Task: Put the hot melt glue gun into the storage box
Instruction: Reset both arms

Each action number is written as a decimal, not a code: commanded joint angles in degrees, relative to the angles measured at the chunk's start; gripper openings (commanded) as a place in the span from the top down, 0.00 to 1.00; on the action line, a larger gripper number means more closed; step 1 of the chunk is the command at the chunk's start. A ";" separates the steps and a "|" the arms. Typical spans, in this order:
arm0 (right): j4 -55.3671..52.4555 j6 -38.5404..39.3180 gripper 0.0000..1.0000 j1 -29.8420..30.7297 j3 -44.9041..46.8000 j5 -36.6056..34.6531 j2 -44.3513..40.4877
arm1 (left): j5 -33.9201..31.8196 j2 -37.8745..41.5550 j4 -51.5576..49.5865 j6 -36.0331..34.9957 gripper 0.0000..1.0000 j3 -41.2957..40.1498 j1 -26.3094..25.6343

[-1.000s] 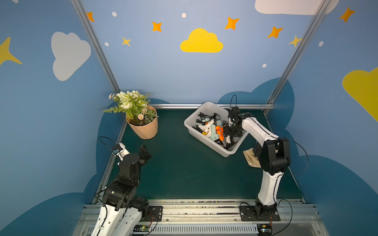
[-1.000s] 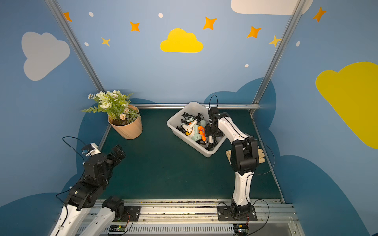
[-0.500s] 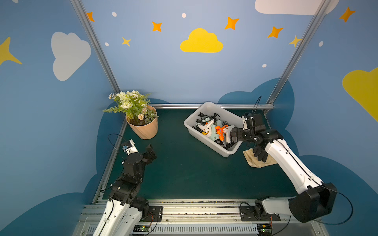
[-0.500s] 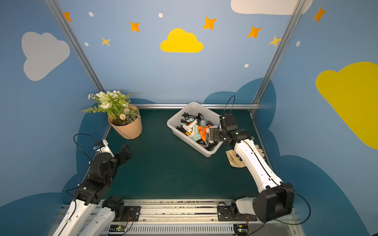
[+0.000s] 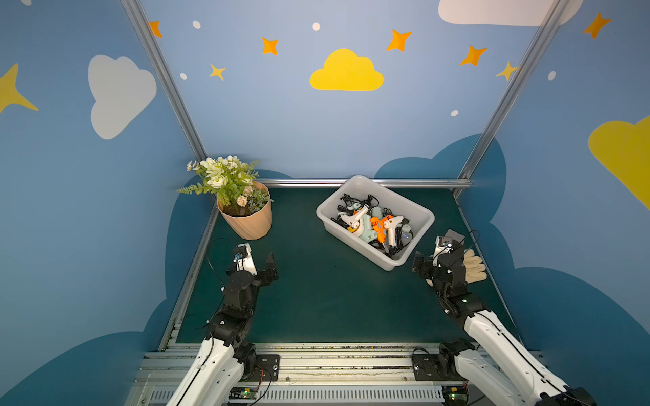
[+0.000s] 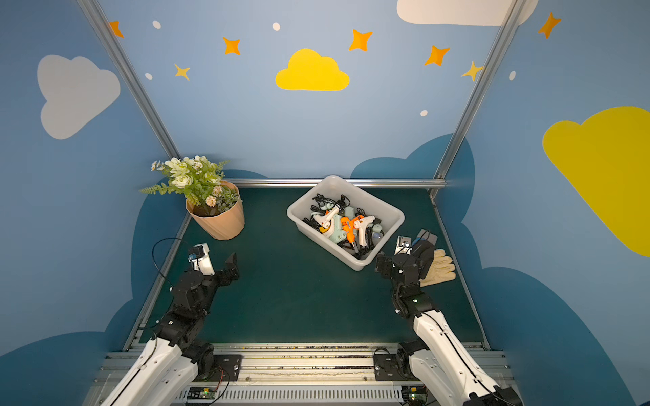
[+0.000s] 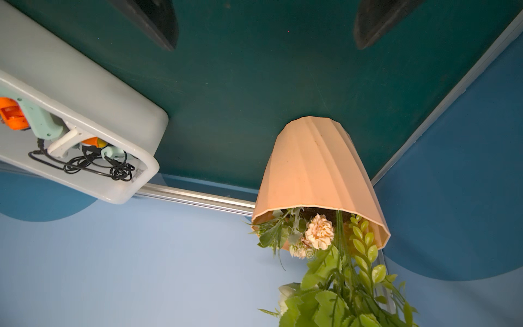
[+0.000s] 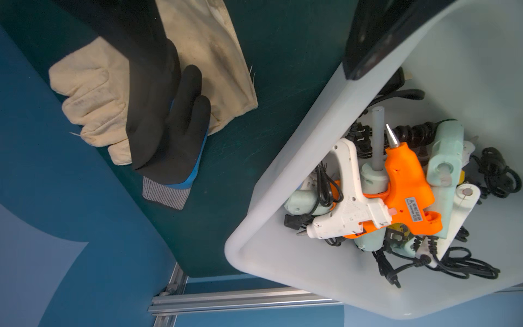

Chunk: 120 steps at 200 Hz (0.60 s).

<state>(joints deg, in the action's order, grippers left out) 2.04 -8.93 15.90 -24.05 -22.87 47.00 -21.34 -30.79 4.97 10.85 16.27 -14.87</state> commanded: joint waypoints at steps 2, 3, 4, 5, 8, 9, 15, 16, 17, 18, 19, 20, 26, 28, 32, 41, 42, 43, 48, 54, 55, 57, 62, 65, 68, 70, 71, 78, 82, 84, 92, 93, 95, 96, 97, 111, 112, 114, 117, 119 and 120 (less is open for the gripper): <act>9.41 2.85 0.02 -2.18 1.46 1.04 0.89 | 0.85 -0.89 14.38 -8.89 0.00 -4.41 0.56; 9.61 2.95 0.02 -2.32 1.55 1.19 1.02 | 0.86 -1.05 14.90 -9.08 0.00 -4.63 0.60; 9.81 2.99 0.02 -2.47 1.68 1.35 1.18 | 0.91 -1.22 15.38 -9.26 0.00 -4.74 0.70; 9.99 3.06 0.02 -2.60 1.75 1.48 1.30 | 0.93 -1.34 15.62 -9.44 0.00 -5.01 0.76; 10.63 3.16 0.02 -2.93 2.14 1.84 1.79 | 1.14 -1.67 17.15 -9.93 0.00 -5.69 1.06; 10.84 3.15 0.02 -3.04 2.24 1.94 1.92 | 1.22 -1.88 17.60 -10.08 0.00 -5.88 1.11; 12.07 3.07 0.02 -3.76 2.71 2.53 3.01 | 1.93 -3.04 19.55 -10.61 0.00 -6.83 2.00; 12.27 2.97 0.02 -3.90 2.88 2.68 3.14 | 2.10 -3.26 19.81 -10.64 0.00 -6.94 2.20; 12.41 2.92 0.02 -4.01 2.96 2.76 3.25 | 2.27 -3.38 20.03 -10.66 0.00 -7.03 2.29; 12.65 2.89 0.02 -4.11 3.01 2.93 3.48 | 2.49 -3.65 20.23 -10.71 0.00 -7.17 2.56; 12.91 2.83 0.02 -4.25 3.03 3.06 3.64 | 2.69 -3.92 20.42 -10.74 0.00 -7.20 2.70; 13.08 2.80 0.02 -4.41 3.17 3.25 3.81 | 2.92 -4.15 20.60 -10.75 0.00 -7.25 2.94; 14.38 2.72 0.02 -5.16 3.63 4.17 4.90 | 4.47 -5.73 21.64 -10.56 0.00 -7.55 4.42; 14.81 2.65 0.02 -5.39 3.81 4.49 5.24 | 5.00 -6.34 21.96 -10.40 0.00 -7.63 4.92; 15.75 2.36 0.02 -5.83 4.03 4.90 6.00 | 6.11 -7.60 22.75 -10.06 0.00 -7.83 6.08; 17.52 1.84 0.02 -6.84 4.47 6.15 7.83 | 8.52 -10.86 24.87 -9.09 0.00 -8.07 8.71; 17.71 1.83 0.02 -6.98 4.55 6.34 8.10 | 8.87 -11.22 25.15 -9.00 0.00 -8.13 8.98; 17.90 1.82 0.02 -7.09 4.50 6.43 8.28 | 9.17 -11.58 25.47 -8.92 0.00 -8.20 9.42; 18.46 1.82 0.02 -7.56 4.62 7.14 9.31 | 10.59 -13.37 27.16 -8.54 0.00 -8.40 10.76; 18.90 2.05 0.02 -7.88 4.46 7.52 10.56 | 12.08 -15.78 29.26 -8.12 0.00 -8.60 12.40; 18.93 2.11 0.02 -7.98 4.46 7.60 10.74 | 12.32 -16.14 29.68 -8.08 0.00 -8.66 12.67; 19.09 2.37 0.02 -8.12 4.43 7.78 11.09 | 12.76 -16.89 30.54 -7.98 0.00 -8.70 13.14; 19.47 2.87 0.02 -8.32 4.29 8.07 12.10 | 13.81 -18.70 32.27 -7.80 0.00 -8.83 14.17; 19.67 3.27 0.02 -8.48 4.21 8.33 12.67 | 14.31 -19.82 33.17 -7.74 0.00 -8.76 14.64; 19.94 3.86 0.02 -8.58 4.18 8.60 13.23 | 14.75 -20.83 34.15 -7.69 0.00 -8.72 14.98; 20.13 4.23 0.02 -8.60 4.19 8.80 13.58 | 15.13 -21.43 34.80 -7.73 0.00 -8.69 15.29; 20.21 4.43 0.02 -8.60 4.15 8.85 13.74 | 15.38 -21.82 35.09 -7.71 0.00 -8.62 15.44; 21.09 5.24 0.02 -8.85 4.19 9.39 14.92 | 16.27 -24.48 36.74 -7.90 0.00 -8.26 16.22; 21.96 5.67 0.02 -8.95 4.39 9.63 15.62 | 16.68 -25.92 37.79 -8.01 0.00 -8.00 16.51; 22.48 5.89 0.02 -9.02 4.48 9.63 15.96 | 16.81 -26.50 38.08 -8.03 0.00 -7.83 16.73; 24.80 6.33 0.02 -9.26 5.11 9.74 17.37 | 17.20 -29.66 39.58 -8.28 0.00 -7.05 17.03; 25.05 6.35 0.02 -9.28 5.22 9.76 17.53 | 17.25 -30.06 39.80 -8.34 0.00 -6.96 17.09; 25.76 6.46 0.02 -9.37 5.33 9.80 17.93 | 17.40 -30.88 40.19 -8.38 0.00 -6.80 17.21; 26.05 6.42 0.02 -9.38 5.42 9.74 18.11 | 17.52 -31.29 40.28 -8.38 0.00 -6.70 17.18; 26.29 6.31 0.02 -9.43 5.42 9.67 18.25 | 17.54 -31.76 40.51 -8.39 0.00 -6.61 17.22; 27.75 7.47 0.02 -9.94 5.23 11.05 19.19 | 18.76 -37.06 43.26 -8.66 0.00 -5.47 17.37; 27.97 7.59 0.02 -10.02 5.28 11.25 19.23 | 18.78 -37.50 43.53 -8.66 0.00 -5.38 17.35; 28.40 7.71 0.02 -10.06 5.45 11.40 19.37 | 18.90 -38.32 44.00 -8.66 0.00 -5.20 17.40; 29.17 7.90 0.02 -10.24 5.55 11.67 19.65 | 19.10 -39.36 44.86 -8.51 0.00 -4.92 17.49; 29.67 7.99 0.02 -10.31 5.65 11.81 19.82 | 19.20 -39.84 45.26 -8.53 0.00 -4.80 17.48; 29.85 8.06 0.02 -10.38 5.67 11.94 19.94 | 19.35 -40.12 45.37 -8.59 0.00 -4.78 17.50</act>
<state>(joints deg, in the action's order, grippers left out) 23.59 -3.55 6.55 -19.20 -13.80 65.71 -6.11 -64.88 40.95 2.98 9.02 2.09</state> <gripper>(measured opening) 0.982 0.998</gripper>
